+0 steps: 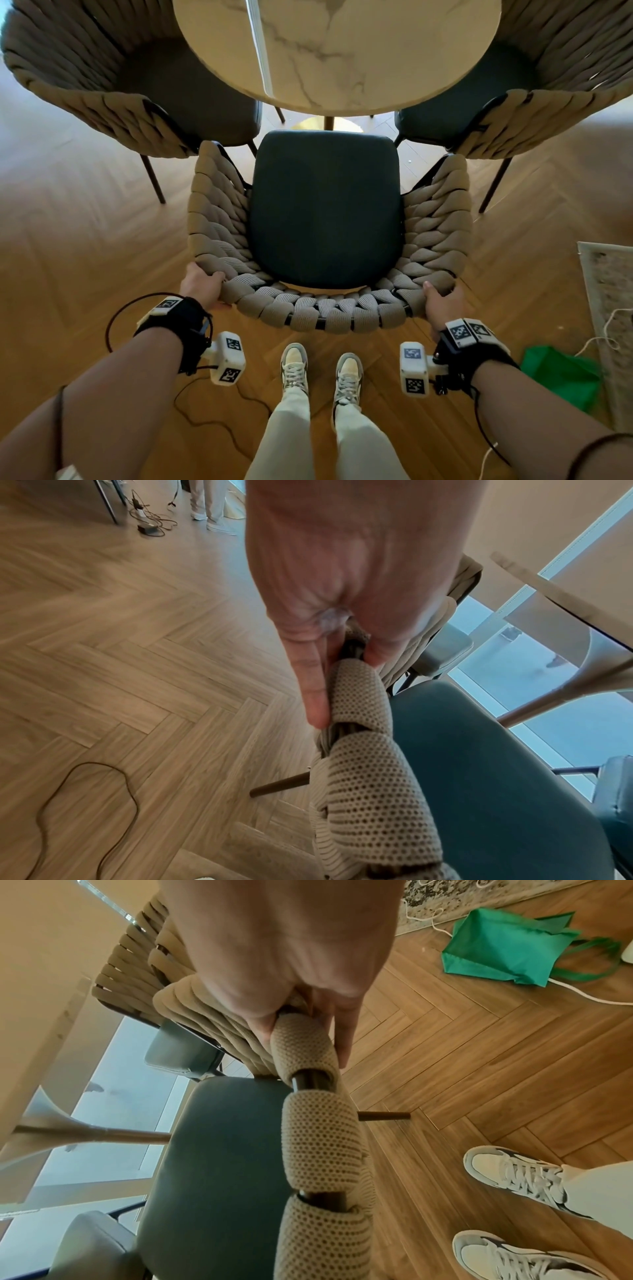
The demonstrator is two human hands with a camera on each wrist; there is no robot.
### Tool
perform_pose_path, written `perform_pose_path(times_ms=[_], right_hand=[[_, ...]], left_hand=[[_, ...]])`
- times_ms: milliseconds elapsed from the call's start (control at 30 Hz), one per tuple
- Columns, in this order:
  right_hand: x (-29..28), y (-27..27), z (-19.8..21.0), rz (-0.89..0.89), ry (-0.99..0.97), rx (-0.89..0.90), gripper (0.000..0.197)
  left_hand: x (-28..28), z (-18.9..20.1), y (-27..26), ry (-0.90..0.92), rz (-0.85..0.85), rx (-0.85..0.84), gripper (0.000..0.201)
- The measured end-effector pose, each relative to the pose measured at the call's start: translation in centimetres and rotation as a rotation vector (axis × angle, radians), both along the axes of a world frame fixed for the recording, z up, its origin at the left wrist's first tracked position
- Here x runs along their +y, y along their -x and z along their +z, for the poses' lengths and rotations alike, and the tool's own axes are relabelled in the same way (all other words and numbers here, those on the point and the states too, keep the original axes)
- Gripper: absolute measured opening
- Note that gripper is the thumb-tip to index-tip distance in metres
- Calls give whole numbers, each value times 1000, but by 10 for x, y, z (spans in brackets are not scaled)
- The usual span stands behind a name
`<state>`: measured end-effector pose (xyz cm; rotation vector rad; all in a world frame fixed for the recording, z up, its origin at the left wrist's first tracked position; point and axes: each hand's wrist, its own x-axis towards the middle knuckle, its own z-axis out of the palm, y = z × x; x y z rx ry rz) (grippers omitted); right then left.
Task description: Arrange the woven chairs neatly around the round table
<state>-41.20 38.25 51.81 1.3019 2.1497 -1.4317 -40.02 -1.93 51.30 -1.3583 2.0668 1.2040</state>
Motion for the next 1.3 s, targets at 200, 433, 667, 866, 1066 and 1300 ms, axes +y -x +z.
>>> perform_pose_path(times_ms=[200, 433, 667, 866, 1066, 1300], right_hand=[[3, 2, -9, -6, -2, 3, 64], [6, 7, -3, 19, -50, -4, 59], [8, 10, -6, 13, -57, 7, 60], [8, 11, -9, -10, -44, 43, 59], [8, 11, -8, -11, -48, 43, 57], [23, 11, -13, 13, 90, 5, 62]], left_hand=[[0, 0, 3, 50, -19, -15, 54], [2, -7, 7, 98, -80, -50, 42], [6, -5, 8, 64, -39, -22, 48], [5, -5, 9, 81, -53, -26, 52], [1, -4, 10, 25, -34, -1, 56], [-15, -9, 0, -97, -88, 69, 39]])
